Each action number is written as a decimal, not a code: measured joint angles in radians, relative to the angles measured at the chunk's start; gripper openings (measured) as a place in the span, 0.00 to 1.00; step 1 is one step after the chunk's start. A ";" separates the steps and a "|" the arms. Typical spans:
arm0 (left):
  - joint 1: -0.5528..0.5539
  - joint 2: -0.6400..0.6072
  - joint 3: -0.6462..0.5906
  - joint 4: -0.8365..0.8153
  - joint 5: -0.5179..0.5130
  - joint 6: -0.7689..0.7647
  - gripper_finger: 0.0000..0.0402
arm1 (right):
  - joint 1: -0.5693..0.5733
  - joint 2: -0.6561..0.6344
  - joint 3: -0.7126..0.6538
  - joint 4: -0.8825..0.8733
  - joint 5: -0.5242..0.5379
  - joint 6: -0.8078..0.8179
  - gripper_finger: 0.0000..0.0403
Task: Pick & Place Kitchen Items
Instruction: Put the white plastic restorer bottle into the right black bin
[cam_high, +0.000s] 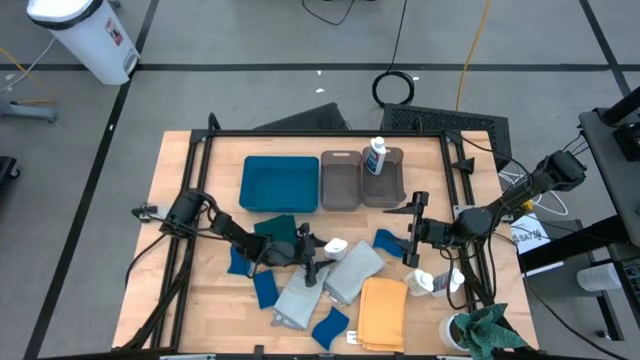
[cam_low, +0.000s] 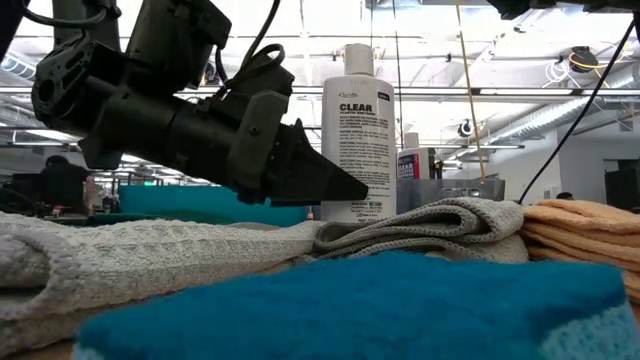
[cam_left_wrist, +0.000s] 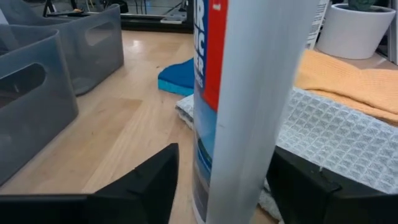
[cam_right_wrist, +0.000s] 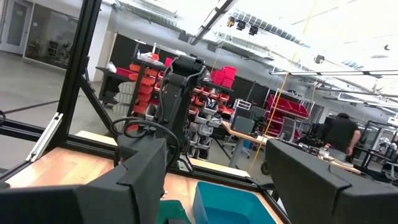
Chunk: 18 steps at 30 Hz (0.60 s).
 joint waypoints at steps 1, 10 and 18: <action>0.000 0.000 0.000 -0.002 0.000 0.000 0.54 | 0.000 0.000 0.000 0.000 0.000 0.000 0.61; 0.000 0.000 0.000 -0.005 0.002 0.000 0.33 | 0.000 0.000 0.000 0.000 0.000 0.005 0.61; 0.000 -0.002 0.000 -0.019 0.002 0.000 0.32 | 0.000 -0.001 0.059 -0.099 0.066 0.181 0.61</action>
